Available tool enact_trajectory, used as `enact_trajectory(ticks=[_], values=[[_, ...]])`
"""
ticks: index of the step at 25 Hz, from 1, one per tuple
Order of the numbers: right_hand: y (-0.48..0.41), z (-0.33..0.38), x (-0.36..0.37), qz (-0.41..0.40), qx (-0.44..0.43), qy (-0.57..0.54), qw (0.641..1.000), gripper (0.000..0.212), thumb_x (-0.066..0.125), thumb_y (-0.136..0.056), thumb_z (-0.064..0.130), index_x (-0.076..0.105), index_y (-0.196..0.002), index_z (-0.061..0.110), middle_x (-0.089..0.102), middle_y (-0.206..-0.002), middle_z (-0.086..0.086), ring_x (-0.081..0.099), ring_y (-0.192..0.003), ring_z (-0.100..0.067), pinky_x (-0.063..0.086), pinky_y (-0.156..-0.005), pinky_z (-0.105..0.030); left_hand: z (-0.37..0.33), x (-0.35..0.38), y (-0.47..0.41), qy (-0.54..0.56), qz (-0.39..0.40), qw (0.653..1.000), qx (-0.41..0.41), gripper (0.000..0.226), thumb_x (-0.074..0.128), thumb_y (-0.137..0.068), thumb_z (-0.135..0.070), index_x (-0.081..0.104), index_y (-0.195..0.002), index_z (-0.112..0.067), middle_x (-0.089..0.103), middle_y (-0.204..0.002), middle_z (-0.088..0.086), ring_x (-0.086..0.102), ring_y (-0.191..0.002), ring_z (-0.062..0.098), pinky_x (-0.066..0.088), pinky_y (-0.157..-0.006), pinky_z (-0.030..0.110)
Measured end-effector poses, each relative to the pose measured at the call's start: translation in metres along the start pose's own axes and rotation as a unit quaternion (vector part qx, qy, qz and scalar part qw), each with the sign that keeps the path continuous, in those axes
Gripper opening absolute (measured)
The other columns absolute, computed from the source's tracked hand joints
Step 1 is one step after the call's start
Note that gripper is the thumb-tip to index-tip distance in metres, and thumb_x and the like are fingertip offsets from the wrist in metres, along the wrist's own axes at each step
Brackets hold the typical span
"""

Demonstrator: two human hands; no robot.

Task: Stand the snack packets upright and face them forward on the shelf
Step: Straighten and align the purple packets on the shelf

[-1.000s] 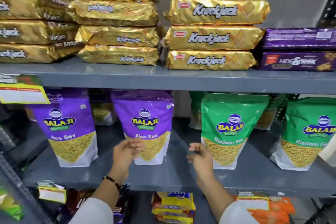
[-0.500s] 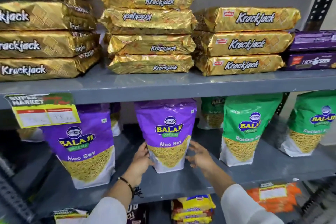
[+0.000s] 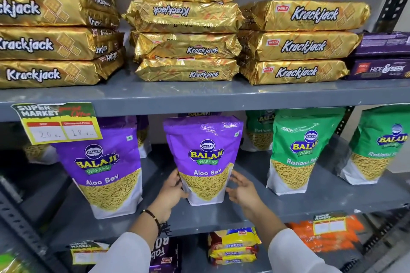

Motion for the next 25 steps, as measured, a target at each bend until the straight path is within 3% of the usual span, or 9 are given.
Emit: enact_trajectory(ticks=[4, 7, 10, 13, 16, 18, 20, 22, 25], values=[[-0.005, -0.002, -0.003, -0.005, -0.003, -0.003, 1.000, 0.058, 0.046, -0.079, -0.018, 0.050, -0.129, 0.011, 0.059, -0.117, -0.005, 0.056, -0.110, -0.028, 0.043, -0.046, -0.013, 0.001, 0.005, -0.001, 0.004, 0.002, 1.000, 0.003, 0.079, 0.045, -0.066, 0.019, 0.046, -0.126, -0.032, 0.060, -0.118, -0.005, 0.050, -0.119, 0.018, 0.043, -0.098, 0.042], [-0.009, -0.003, -0.007, -0.010, -0.003, 0.010, 1.000, 0.056, 0.051, -0.080, -0.014, 0.050, -0.130, 0.013, 0.059, -0.121, -0.006, 0.053, -0.103, -0.022, 0.042, -0.053, -0.017, 0.002, 0.007, -0.003, -0.006, 0.014, 1.000, -0.003, 0.087, 0.044, -0.059, 0.019, 0.044, -0.127, -0.034, 0.057, -0.123, -0.005, 0.046, -0.125, 0.020, 0.040, -0.104, 0.047], [-0.011, -0.007, -0.010, -0.002, -0.001, 0.007, 1.000, 0.057, 0.050, -0.079, -0.014, 0.051, -0.129, 0.014, 0.058, -0.129, -0.008, 0.052, -0.102, -0.022, 0.042, -0.050, -0.014, 0.001, 0.010, -0.003, -0.005, 0.001, 1.000, -0.012, 0.089, 0.040, -0.063, 0.025, 0.039, -0.134, -0.028, 0.054, -0.127, -0.002, 0.045, -0.126, 0.021, 0.039, -0.105, 0.047], [-0.009, -0.003, -0.009, -0.012, -0.009, 0.007, 1.000, 0.051, 0.049, -0.080, -0.013, 0.053, -0.123, 0.015, 0.061, -0.117, -0.001, 0.053, -0.092, -0.017, 0.041, -0.050, -0.015, -0.004, 0.012, 0.001, -0.007, -0.011, 1.000, -0.009, 0.084, 0.041, -0.067, 0.024, 0.039, -0.133, -0.027, 0.052, -0.131, 0.001, 0.044, -0.127, 0.021, 0.040, -0.103, 0.046], [-0.001, 0.000, -0.016, -0.156, -0.048, -0.009, 0.987, 0.043, 0.047, -0.079, -0.014, 0.056, -0.111, 0.014, 0.060, -0.106, -0.004, 0.054, -0.091, -0.022, 0.044, -0.053, -0.017, -0.008, 0.005, 0.005, 0.006, -0.037, 0.999, -0.013, 0.086, 0.038, -0.067, 0.028, 0.033, -0.137, -0.021, 0.044, -0.141, 0.005, 0.035, -0.135, 0.025, 0.045, -0.087, 0.036], [0.010, 0.001, -0.010, -0.216, -0.094, -0.038, 0.971, 0.033, 0.045, -0.075, -0.014, 0.061, -0.085, 0.013, 0.063, -0.086, -0.007, 0.055, -0.083, -0.025, 0.045, -0.062, -0.026, -0.008, -0.011, 0.013, 0.005, -0.083, 0.996, -0.021, 0.083, 0.038, -0.069, 0.029, 0.031, -0.140, -0.014, 0.038, -0.145, 0.010, 0.033, -0.136, 0.029, 0.044, -0.077, 0.031], [0.020, 0.002, 0.012, -0.180, -0.130, -0.059, 0.973, 0.034, 0.047, -0.074, -0.014, 0.059, -0.066, 0.016, 0.059, -0.070, -0.004, 0.053, -0.072, -0.023, 0.044, -0.068, -0.032, -0.009, -0.032, 0.026, 0.021, -0.126, 0.992, -0.013, 0.063, 0.036, -0.071, 0.029, 0.049, -0.123, -0.005, 0.050, -0.131, 0.019, 0.048, -0.123, 0.034, 0.044, -0.070, 0.025], [0.029, 0.003, 0.042, -0.114, -0.138, -0.064, 0.982, 0.036, 0.047, -0.074, -0.018, 0.056, -0.060, 0.014, 0.055, -0.063, -0.004, 0.048, -0.064, -0.019, 0.042, -0.063, -0.029, -0.011, -0.058, 0.047, 0.041, -0.170, 0.985, 0.000, 0.043, 0.037, -0.071, 0.028, 0.061, -0.086, -0.004, 0.064, -0.094, 0.018, 0.065, -0.087, 0.026, 0.044, -0.063, 0.021], [0.035, -0.004, 0.090, -0.026, -0.107, -0.053, 0.993, 0.038, 0.042, -0.073, -0.022, 0.055, -0.059, 0.010, 0.052, -0.059, -0.006, 0.049, -0.052, -0.014, 0.043, -0.049, -0.017, -0.011, -0.116, 0.077, 0.100, -0.270, 0.957, 0.032, 0.034, 0.042, -0.072, 0.024, 0.055, -0.062, -0.006, 0.061, -0.051, 0.002, 0.057, -0.054, 0.015, 0.046, -0.050, 0.017]])
Point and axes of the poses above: each hand's wrist, its own y-axis away from the middle knuckle, its own x-axis out of the palm, z = x × y, the point moved 5 cm from there along -y, towards the middle knuckle
